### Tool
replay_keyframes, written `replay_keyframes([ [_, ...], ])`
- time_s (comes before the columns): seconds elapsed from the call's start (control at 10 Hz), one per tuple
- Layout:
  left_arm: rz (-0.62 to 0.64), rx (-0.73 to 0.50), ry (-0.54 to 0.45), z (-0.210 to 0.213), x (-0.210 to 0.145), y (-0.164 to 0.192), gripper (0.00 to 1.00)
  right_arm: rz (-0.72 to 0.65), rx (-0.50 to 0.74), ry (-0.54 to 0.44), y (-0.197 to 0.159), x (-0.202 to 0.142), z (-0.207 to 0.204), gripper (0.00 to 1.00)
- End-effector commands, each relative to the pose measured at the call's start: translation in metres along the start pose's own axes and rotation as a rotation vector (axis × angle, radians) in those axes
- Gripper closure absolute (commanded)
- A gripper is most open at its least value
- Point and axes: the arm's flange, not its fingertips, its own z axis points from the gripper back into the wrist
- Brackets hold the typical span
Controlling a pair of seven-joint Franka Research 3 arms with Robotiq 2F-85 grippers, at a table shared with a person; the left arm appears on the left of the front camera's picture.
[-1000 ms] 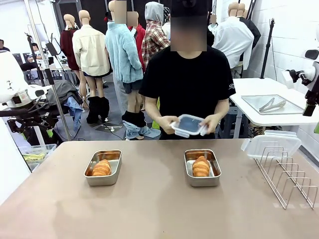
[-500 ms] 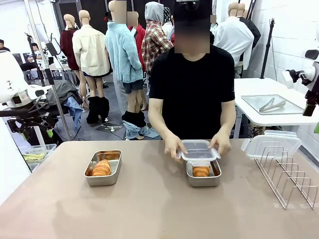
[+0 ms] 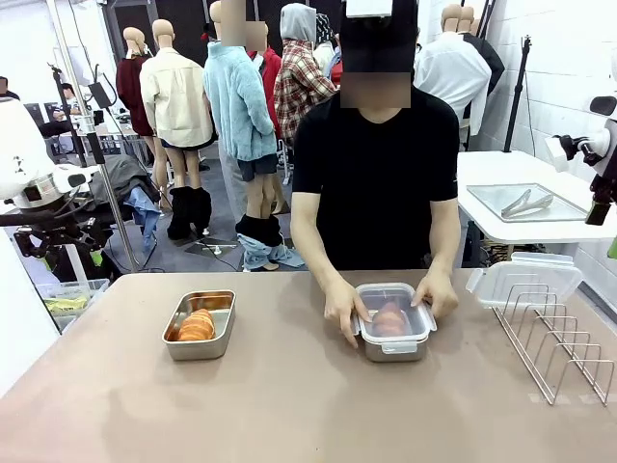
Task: Place the bread in airtight containers.
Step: Pick up one Airtight Container lid and hand it to the human.
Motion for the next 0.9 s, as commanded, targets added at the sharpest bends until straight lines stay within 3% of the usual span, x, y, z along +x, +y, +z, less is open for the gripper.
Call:
replay_keyframes([
  [0.0,0.008,0.001,0.004,0.0013,-0.0008,0.0012,0.03,-0.011,0.007,0.023,0.0008,0.0025,0.0007,0.00],
  [0.8,0.008,0.001,0.004,0.0013,-0.0008,0.0012,0.03,-0.011,0.007,0.023,0.0008,0.0025,0.0007,0.00],
])
